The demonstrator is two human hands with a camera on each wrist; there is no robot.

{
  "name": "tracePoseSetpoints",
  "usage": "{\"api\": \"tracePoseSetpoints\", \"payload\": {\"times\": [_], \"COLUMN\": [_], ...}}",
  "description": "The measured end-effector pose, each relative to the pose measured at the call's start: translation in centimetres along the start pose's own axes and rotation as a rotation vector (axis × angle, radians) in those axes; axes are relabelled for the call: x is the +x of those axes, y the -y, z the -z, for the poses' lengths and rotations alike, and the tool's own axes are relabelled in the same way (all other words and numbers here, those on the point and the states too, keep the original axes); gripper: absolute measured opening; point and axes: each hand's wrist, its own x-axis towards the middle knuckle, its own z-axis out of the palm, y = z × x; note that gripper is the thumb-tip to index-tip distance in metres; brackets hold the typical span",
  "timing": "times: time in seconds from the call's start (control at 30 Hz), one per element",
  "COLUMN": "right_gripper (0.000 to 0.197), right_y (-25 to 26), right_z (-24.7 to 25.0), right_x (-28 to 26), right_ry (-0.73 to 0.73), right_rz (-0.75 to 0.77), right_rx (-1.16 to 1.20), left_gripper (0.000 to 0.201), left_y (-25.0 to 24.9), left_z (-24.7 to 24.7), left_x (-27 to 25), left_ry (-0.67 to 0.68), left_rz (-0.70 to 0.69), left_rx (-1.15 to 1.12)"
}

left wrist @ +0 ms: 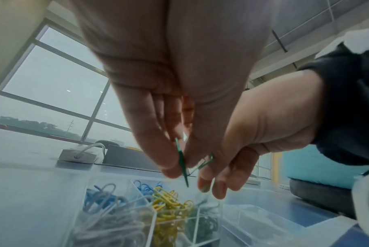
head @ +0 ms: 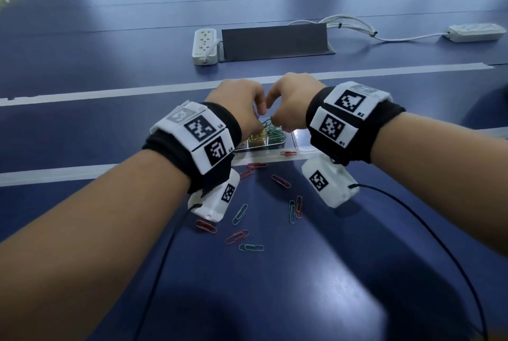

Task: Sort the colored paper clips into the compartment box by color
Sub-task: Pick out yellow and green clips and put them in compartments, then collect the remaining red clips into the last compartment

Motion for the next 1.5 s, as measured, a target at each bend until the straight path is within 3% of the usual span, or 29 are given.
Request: {"api": "tracePoseSetpoints", "payload": {"times": [0.3,0.47,0.8,1.0,1.13,1.23,1.37,1.5], "right_gripper": [0.037,0.031,0.023,0.019,0.015,0.022,0.021,0.015], "right_y": [-2.8,-4.1,-4.7,-3.7,-2.4,-2.1,-2.2,-2.4], "right_z": [0.2,0.4,0.0,-0.7,-1.1,-1.9,-2.9,-3.0], "right_x": [0.1,-0.4,-1.1,-2.7,-5.3,-6.3,-7.0,-7.8], "right_ry": [0.018,0.026,0.041,0.053,0.336,0.487,0.493,0.453], "right_rz": [-0.045,-0.047,-0.001,0.211,0.486,0.58,0.649,0.652], "right_rx": [0.166,0.188,0.142,-0.071,-0.26,-0.417,-0.52,-0.532], "left_gripper": [0.016,0.023,0.032,0.023,0.008,0.004,0.008,0.008], "left_y": [-1.6,-2.7,-1.8,-1.1,-0.2,1.6,3.5,4.6], "left_z": [-1.1,-1.5,-1.6,-0.9,0.1,0.1,-0.5,-0.4], "left_x": [2.2,3.5,3.3,1.5,-1.3,-3.6,-5.8,-7.1], "left_ry": [0.029,0.083,0.042,0.003,0.101,0.24,0.361,0.382], "left_rz": [-0.112,-0.095,-0.067,-0.118,-0.197,-0.186,-0.121,-0.092], "left_rx": [0.18,0.252,0.062,-0.075,0.024,0.086,0.169,0.218]}}
